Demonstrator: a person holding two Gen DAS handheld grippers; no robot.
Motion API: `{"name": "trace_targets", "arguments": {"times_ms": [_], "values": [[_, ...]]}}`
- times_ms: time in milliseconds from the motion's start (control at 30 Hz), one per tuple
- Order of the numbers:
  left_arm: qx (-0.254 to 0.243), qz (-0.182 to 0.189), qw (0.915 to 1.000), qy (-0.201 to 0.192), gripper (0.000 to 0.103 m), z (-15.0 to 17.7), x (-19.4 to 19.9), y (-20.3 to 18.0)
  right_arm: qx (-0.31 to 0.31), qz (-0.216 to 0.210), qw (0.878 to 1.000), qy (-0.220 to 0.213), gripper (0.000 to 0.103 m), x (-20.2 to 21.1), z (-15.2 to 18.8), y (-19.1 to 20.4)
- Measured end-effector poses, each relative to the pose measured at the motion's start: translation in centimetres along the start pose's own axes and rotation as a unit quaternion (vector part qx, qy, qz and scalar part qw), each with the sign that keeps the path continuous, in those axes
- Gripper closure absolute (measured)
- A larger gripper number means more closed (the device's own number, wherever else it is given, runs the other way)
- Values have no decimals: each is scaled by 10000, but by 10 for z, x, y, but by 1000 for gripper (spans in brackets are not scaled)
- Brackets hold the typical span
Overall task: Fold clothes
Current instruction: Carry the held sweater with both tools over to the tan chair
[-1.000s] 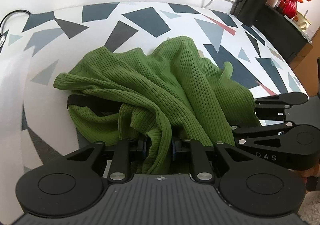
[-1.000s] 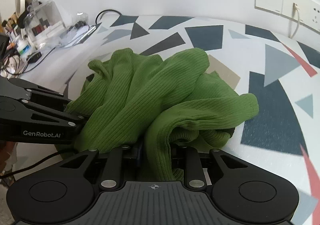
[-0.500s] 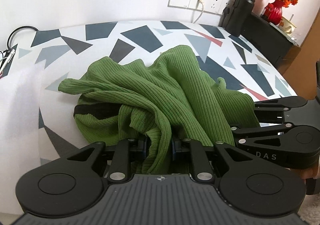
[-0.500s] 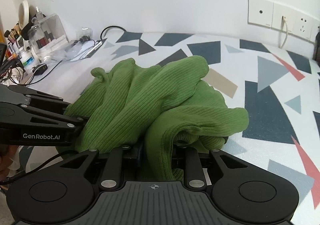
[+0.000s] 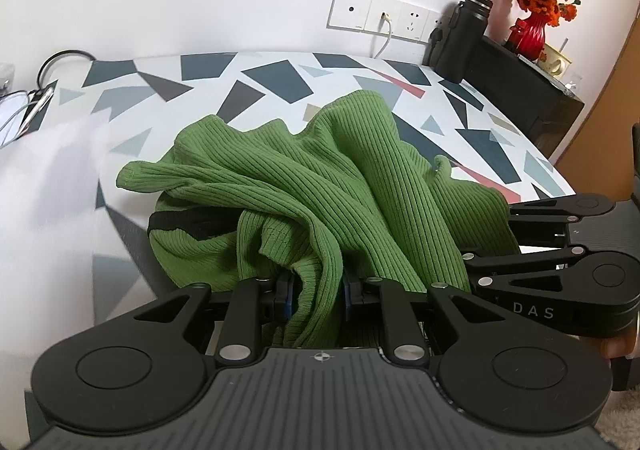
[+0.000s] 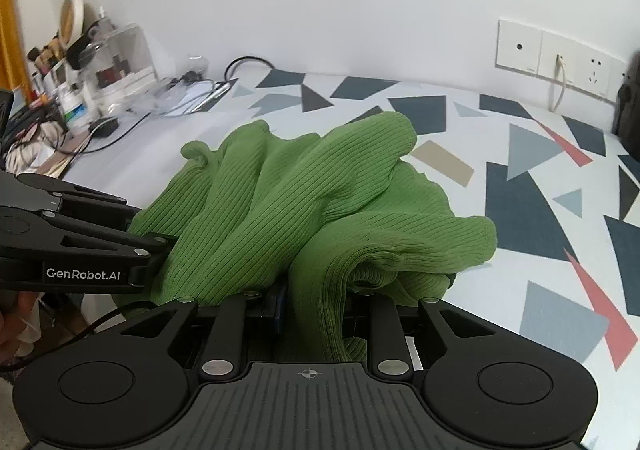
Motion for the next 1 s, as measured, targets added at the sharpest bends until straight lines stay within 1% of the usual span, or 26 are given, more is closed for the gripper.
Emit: {"name": "trace_targets", "arguments": {"times_ms": [167, 367, 500, 600, 733, 833, 900, 1000], "values": [[83, -28, 9999, -83, 84, 14, 15, -4, 104, -48, 9999, 2, 82, 15, 8, 13], [339, -171, 9991, -173, 84, 25, 28, -8, 365, -189, 9992, 24, 82, 26, 8, 23], [545, -364, 9974, -284, 84, 27, 33, -10, 529, -392, 9978, 5, 82, 28, 4, 23], [750, -565, 9948, -402, 84, 28, 37, -11, 653, -637, 9958, -8, 82, 25, -1, 19], [1155, -897, 9880, -502, 84, 34, 46, -10, 1005, -1075, 9891, 17, 82, 20, -11, 17], [1460, -1207, 9802, -582, 84, 41, 55, -10, 1331, -1428, 9808, 44, 82, 16, -16, 20], [1705, -1430, 9726, -671, 84, 47, 62, -9, 1430, -1748, 9741, 99, 82, 12, -21, 22], [2104, -1767, 9584, -774, 84, 59, 75, -4, 1712, -2166, 9610, 136, 82, 8, -26, 34]]}}
Point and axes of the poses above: each gripper's, at about its wrist camera, not at the fingertips, and x roughly against the way its jaws point, y to its left, z to its underside, the point moved 4 cm from there along -x, roughly the way its jaws point, and after that the axes turned 8 degrees about x, right-handed, at the moved point
